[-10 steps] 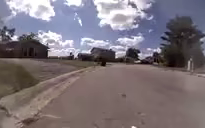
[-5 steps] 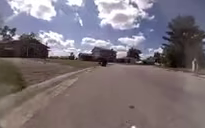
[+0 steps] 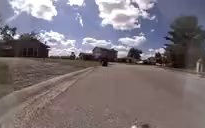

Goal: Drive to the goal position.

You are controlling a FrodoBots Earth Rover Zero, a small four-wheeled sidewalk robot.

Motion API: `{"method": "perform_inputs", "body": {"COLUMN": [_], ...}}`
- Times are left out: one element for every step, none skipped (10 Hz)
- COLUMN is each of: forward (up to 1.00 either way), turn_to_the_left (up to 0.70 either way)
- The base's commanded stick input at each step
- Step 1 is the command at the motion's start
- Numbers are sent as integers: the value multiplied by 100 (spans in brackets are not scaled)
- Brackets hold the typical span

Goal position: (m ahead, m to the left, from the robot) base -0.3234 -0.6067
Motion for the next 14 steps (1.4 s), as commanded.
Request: {"method": "perform_inputs", "body": {"forward": [85,85,85,85,85,85,85,85,85,85,85,85,85,85], "turn_to_the_left": [2,2,2,2,2,2,2,2,2,2,2,2,2,2]}}
